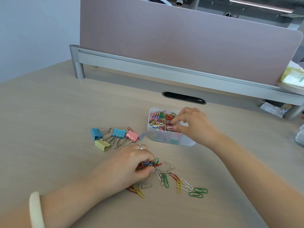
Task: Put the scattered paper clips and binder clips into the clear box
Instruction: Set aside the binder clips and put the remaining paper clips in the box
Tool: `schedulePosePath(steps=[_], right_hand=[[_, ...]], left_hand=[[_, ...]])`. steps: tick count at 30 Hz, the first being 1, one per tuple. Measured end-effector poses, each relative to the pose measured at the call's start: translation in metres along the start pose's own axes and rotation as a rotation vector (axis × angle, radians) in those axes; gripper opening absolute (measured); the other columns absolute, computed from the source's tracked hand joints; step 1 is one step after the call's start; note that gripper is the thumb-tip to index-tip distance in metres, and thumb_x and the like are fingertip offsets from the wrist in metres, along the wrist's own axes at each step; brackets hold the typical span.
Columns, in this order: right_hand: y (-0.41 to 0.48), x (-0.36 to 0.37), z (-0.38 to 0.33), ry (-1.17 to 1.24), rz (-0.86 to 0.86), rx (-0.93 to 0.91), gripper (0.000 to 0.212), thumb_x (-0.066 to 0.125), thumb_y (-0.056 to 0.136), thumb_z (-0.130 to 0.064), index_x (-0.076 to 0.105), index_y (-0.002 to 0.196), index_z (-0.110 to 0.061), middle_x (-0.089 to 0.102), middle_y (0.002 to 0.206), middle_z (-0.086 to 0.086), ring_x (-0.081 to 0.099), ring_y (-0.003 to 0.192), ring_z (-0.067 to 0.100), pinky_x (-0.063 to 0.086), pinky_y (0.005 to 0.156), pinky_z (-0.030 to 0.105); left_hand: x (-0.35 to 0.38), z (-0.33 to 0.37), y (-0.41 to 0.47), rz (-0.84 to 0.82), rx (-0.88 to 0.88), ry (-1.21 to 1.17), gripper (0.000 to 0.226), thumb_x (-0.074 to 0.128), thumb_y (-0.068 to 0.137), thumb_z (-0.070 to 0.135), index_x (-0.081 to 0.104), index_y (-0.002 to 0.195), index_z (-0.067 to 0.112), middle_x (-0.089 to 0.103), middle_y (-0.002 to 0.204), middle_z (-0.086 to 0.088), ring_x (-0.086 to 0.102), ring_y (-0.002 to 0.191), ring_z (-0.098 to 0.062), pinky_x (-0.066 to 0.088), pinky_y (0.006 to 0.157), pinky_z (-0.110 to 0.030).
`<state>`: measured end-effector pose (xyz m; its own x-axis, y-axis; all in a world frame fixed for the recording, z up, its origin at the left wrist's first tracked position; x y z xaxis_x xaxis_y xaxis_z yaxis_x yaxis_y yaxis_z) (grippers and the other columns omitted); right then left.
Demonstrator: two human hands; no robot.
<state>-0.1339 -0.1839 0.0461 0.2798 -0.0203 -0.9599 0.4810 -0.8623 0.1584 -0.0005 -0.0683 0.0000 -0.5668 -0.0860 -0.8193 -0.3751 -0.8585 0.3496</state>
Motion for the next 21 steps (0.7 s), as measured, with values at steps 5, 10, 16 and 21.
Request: schedulePosePath(steps=[5, 10, 16, 21], right_hand=[[-0.033, -0.017, -0.015, 0.243, 0.196, -0.139, 0.009, 0.061, 0.085, -0.019, 0.07, 0.085, -0.022, 0.056, 0.079, -0.007, 0.05, 0.074, 0.006, 0.038, 0.068, 0.013], [-0.077, 0.019, -0.025, 0.328, -0.016, -0.251, 0.008, 0.06, 0.083, -0.027, 0.067, 0.087, -0.027, 0.057, 0.076, -0.018, 0.051, 0.07, -0.007, 0.036, 0.065, 0.005], [-0.084, 0.037, -0.013, 0.454, -0.035, -0.192, 0.016, 0.056, 0.081, -0.033, 0.069, 0.088, -0.026, 0.063, 0.081, -0.017, 0.058, 0.08, 0.001, 0.041, 0.07, 0.008], [-0.085, 0.038, -0.01, 0.488, -0.035, -0.216, 0.013, 0.058, 0.083, -0.033, 0.068, 0.09, -0.029, 0.06, 0.08, -0.017, 0.057, 0.079, 0.002, 0.039, 0.069, 0.007]], left_hand=[[-0.013, 0.0, 0.005, 0.066, -0.048, -0.063, 0.023, 0.052, 0.074, 0.046, 0.058, 0.074, 0.023, 0.044, 0.06, 0.012, 0.043, 0.065, 0.005, 0.031, 0.056, -0.011], [-0.044, -0.005, 0.054, 0.186, -0.138, -0.205, 0.011, 0.069, 0.076, 0.018, 0.062, 0.068, 0.021, 0.047, 0.056, 0.009, 0.044, 0.051, -0.005, 0.03, 0.047, -0.01], [-0.048, -0.042, 0.132, 0.196, -0.299, -0.059, 0.01, 0.066, 0.078, 0.015, 0.067, 0.076, 0.006, 0.064, 0.07, -0.009, 0.052, 0.059, -0.012, 0.038, 0.058, -0.022], [-0.022, -0.053, 0.151, -0.027, -0.368, 0.159, 0.019, 0.067, 0.078, 0.018, 0.069, 0.086, 0.001, 0.07, 0.092, -0.011, 0.06, 0.083, -0.022, 0.038, 0.067, -0.024]])
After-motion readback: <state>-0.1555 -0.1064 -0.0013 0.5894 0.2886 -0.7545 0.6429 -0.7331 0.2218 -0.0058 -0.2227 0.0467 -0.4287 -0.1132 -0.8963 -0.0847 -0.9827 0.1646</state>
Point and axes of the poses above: each hand's wrist, its own y-axis towards the middle knuckle, its own x-axis out of the palm, z = x × y, the point moved 7 cm from there along y, towards the middle knuckle
